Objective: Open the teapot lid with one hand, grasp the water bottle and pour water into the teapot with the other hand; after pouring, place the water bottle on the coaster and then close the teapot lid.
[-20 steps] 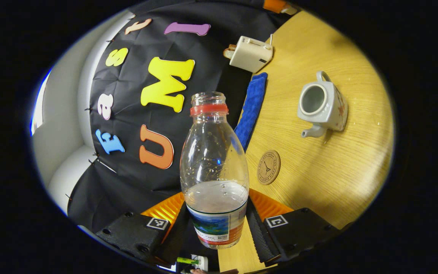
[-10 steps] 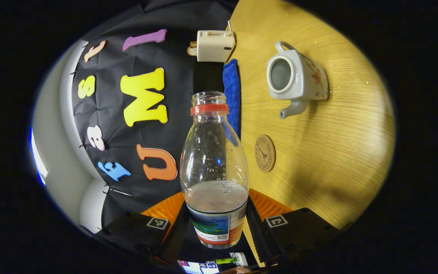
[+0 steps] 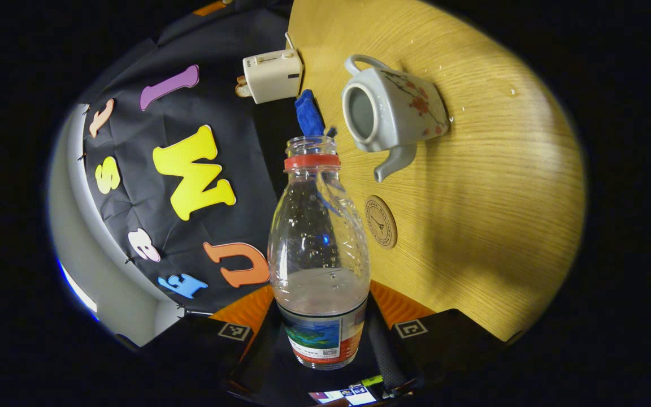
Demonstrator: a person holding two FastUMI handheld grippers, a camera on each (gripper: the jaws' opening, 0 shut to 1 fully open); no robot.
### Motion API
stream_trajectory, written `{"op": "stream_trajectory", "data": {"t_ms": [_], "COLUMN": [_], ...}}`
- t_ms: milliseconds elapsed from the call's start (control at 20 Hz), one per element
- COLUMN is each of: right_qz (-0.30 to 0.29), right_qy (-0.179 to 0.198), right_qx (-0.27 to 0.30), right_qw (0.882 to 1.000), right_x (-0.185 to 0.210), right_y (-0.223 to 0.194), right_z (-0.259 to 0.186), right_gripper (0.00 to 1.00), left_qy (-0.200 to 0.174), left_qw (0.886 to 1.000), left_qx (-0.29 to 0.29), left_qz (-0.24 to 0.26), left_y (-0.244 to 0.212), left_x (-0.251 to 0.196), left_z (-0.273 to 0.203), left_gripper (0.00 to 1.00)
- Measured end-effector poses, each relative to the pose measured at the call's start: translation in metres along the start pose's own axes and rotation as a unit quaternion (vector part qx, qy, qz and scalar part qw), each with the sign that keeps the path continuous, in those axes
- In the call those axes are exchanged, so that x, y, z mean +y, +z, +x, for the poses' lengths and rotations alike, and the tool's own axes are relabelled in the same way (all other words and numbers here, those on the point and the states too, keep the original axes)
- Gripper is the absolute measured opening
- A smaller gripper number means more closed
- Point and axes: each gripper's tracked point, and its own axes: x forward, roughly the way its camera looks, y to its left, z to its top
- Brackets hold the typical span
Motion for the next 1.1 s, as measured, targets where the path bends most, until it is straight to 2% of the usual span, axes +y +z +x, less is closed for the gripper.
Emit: {"op": "stream_trajectory", "data": {"t_ms": [700,750,800,1100], "right_qz": [-0.005,-0.005,-0.005,-0.008], "right_qy": [-0.004,-0.004,-0.003,-0.007], "right_qx": [-0.008,-0.007,-0.007,-0.012], "right_qw": [1.0,1.0,1.0,1.0], "right_x": [-0.003,-0.003,-0.004,-0.005], "right_y": [0.005,0.006,0.005,0.008], "right_z": [-0.004,-0.004,-0.005,-0.005], "right_gripper": [0.0,0.0,0.0,0.0], "left_qy": [0.001,0.006,0.01,0.026], "left_qw": [0.996,0.995,0.995,0.988], "left_qx": [0.019,0.017,0.016,0.017], "left_qz": [0.089,0.095,0.101,0.149], "left_y": [0.005,0.008,0.01,0.02], "left_x": [0.015,0.018,0.021,0.034], "left_z": [-0.002,-0.003,-0.003,-0.007], "left_gripper": [0.77,0.82,0.77,0.77]}}
